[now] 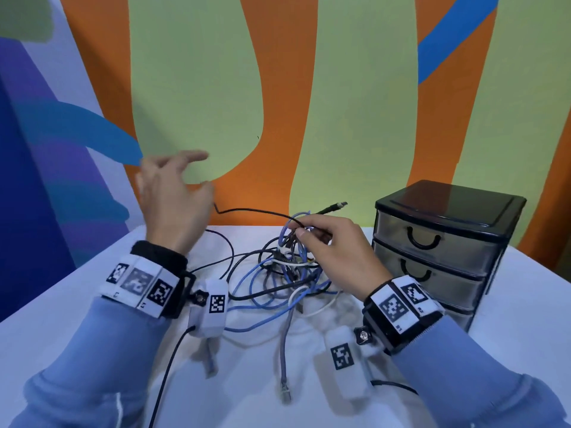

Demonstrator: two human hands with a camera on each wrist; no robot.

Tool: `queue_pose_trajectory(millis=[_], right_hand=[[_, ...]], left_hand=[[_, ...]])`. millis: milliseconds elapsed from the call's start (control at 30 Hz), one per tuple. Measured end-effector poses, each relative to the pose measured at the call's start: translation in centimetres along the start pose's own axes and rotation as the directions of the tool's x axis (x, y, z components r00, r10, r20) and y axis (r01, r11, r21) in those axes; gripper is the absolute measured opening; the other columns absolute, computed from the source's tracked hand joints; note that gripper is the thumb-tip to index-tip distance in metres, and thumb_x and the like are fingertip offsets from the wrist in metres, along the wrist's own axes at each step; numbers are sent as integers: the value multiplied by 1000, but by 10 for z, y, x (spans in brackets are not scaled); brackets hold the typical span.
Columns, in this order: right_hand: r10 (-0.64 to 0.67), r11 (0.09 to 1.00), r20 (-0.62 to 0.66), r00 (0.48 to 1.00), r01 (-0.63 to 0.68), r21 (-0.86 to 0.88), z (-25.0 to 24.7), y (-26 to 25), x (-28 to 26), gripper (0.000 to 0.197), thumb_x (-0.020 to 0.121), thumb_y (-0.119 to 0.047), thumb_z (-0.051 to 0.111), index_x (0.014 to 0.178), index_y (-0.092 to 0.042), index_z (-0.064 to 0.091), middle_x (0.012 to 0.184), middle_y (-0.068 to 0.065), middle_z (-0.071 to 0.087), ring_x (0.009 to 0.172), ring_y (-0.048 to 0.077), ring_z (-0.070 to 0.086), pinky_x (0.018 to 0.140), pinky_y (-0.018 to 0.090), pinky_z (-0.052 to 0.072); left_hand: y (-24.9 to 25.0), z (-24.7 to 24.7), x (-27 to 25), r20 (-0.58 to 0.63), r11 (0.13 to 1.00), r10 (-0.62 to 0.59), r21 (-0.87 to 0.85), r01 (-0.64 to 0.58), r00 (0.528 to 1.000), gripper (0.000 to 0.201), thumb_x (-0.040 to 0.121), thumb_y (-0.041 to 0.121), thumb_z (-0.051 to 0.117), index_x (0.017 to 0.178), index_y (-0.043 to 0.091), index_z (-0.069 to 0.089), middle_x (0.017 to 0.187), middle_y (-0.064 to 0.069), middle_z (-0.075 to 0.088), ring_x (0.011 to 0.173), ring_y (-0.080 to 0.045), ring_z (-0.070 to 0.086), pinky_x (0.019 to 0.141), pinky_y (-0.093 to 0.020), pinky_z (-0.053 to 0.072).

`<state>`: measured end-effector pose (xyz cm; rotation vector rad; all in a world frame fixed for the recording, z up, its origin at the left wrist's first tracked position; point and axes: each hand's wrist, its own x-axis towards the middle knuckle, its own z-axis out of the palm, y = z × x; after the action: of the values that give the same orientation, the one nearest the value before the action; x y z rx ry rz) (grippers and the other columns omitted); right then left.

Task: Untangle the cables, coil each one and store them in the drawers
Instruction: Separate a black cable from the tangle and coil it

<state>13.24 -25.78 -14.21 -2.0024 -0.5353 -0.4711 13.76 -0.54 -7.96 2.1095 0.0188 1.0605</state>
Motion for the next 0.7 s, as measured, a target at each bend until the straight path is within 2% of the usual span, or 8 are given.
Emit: queue_pose_trajectory(millis=[67, 133, 200, 267, 333, 500, 633, 700], right_hand=[[-11, 1000, -19, 1000, 11, 22, 0, -4, -1, 17, 103, -28, 62, 104, -31, 79, 70, -5, 63, 64, 8, 48, 61, 28, 37], [-35, 999, -50, 998, 37, 24, -1, -8, -2, 18, 103, -36, 62, 105, -33, 80, 84, -10, 73, 71, 5, 54, 63, 23, 40], [-74, 997, -84, 994, 72, -29, -2, -11, -2, 20, 102, -45, 60, 106, -39, 79, 94, -7, 72, 86, 7, 59, 69, 24, 43], [-89, 996, -99, 991, 88, -23, -1, -14, -1, 16, 103, -41, 61, 104, -39, 77, 97, -5, 69, 96, 8, 59, 77, 27, 47], [-84, 995, -32, 996, 86, 41, 0, -16, -2, 7, 102, -33, 65, 104, -35, 72, 101, -8, 70, 99, 12, 62, 83, 32, 51], [-40, 998, 173, 984, 49, -49, 0, -13, -7, 60, 93, -11, 70, 136, -48, 51, 105, -4, 61, 96, 14, 58, 83, 26, 49], [8, 996, 205, 979, 11, -90, -2, -18, -8, 94, 87, 8, 57, 149, -59, 34, 116, -13, 57, 98, 11, 58, 87, 30, 52], [26, 995, 211, 977, -5, -98, -3, -18, -8, 101, 81, 14, 50, 150, -58, 34, 110, -15, 55, 89, 10, 55, 84, 34, 52]], left_hand=[[19, 3, -11, 169, 973, 217, -110, -201, 961, 30, 94, 23, 74, 120, 38, 75, 133, 5, 56, 128, -8, 53, 109, -22, 37], [35, 10, -25, 404, 936, 342, -223, -272, 848, 26, 96, 42, 76, 121, 35, 77, 123, 13, 68, 115, 2, 62, 98, -21, 45], [44, 17, -38, 497, 912, 409, -180, -370, 765, 29, 95, 49, 75, 120, 32, 78, 101, 18, 75, 95, 3, 66, 83, -19, 49], [45, 22, -42, 428, 893, 449, -184, -411, 784, 13, 99, 37, 75, 105, 28, 82, 71, 18, 69, 69, 1, 61, 64, -18, 42], [43, 22, -39, 314, 884, 458, -261, -389, 832, 14, 100, 30, 73, 91, 22, 81, 62, 9, 63, 58, -5, 48, 59, -22, 35], [44, 19, -35, 8, 891, 315, -348, -292, 949, 23, 107, 29, 64, 93, 12, 72, 65, 7, 52, 58, -7, 42, 56, -20, 33], [40, 17, -31, -190, 896, 190, -368, -250, 963, 30, 112, 33, 53, 99, 9, 67, 80, 8, 63, 70, -7, 52, 65, -25, 42], [33, 14, -23, -269, 890, 93, -410, -201, 959, 29, 112, 37, 50, 100, 15, 64, 82, 14, 61, 74, -8, 54, 71, -29, 45]])
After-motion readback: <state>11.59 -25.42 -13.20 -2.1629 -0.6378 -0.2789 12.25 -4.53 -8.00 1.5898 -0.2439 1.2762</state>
